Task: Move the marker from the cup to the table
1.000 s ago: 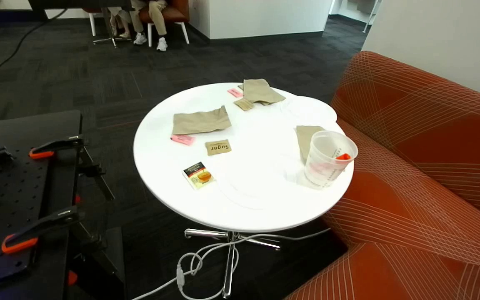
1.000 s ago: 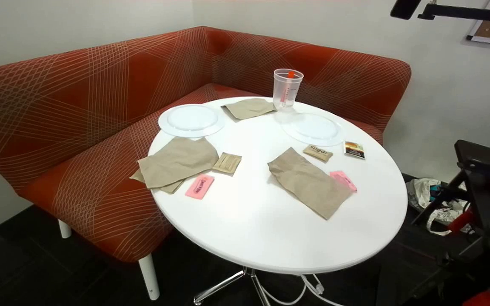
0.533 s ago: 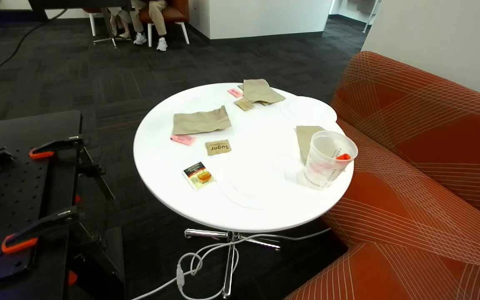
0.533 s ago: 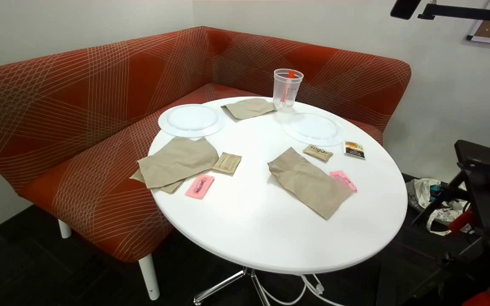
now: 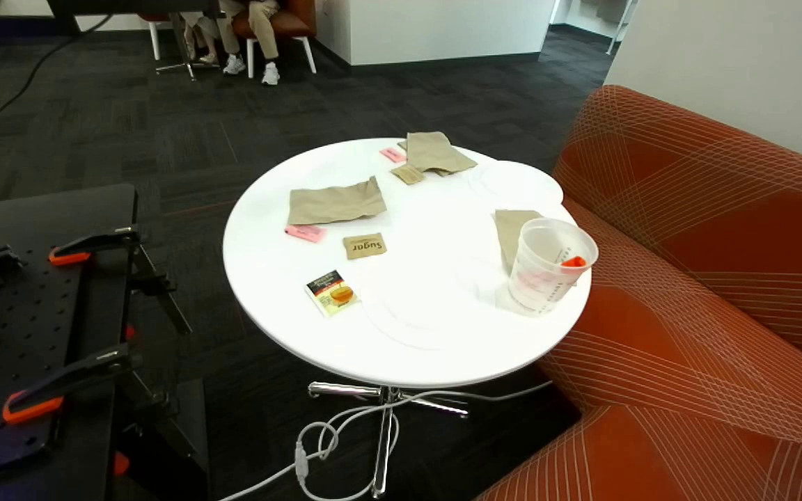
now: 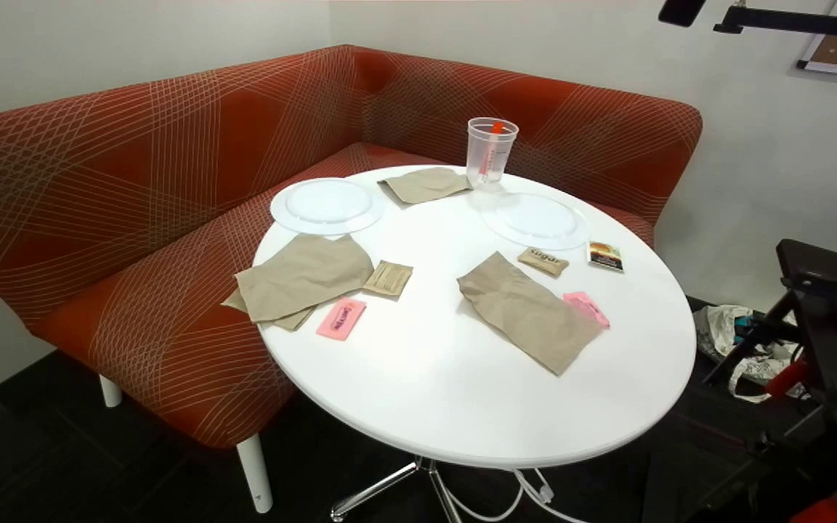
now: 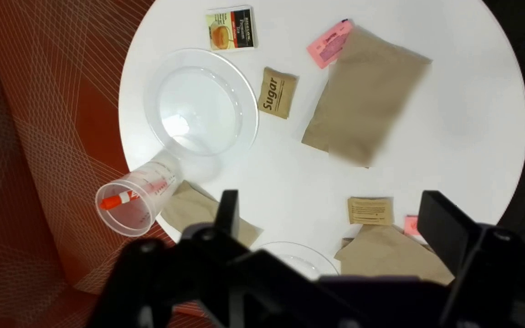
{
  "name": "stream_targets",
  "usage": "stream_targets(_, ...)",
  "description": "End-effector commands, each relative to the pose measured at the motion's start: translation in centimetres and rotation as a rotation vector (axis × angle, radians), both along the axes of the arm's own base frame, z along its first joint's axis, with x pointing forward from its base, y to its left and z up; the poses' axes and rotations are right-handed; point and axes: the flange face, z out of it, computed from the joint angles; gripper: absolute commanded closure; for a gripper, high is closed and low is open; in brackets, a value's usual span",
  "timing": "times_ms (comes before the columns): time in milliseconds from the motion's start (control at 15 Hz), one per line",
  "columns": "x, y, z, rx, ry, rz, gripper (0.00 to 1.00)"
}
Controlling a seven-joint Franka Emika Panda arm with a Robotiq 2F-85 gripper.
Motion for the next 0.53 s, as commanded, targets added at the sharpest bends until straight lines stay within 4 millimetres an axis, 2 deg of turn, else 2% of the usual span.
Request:
stream_targets(0, 2.7, -1.1, 0.2, 0.052, -0.035, -0.173, 0.0)
stream_targets(200, 5.6, -2.4, -0.3, 0.062, -0.056, -0.343, 0.0)
stream_targets(467, 9.9, -4.3, -2.1, 0.083, -0.088, -0.575, 0.0)
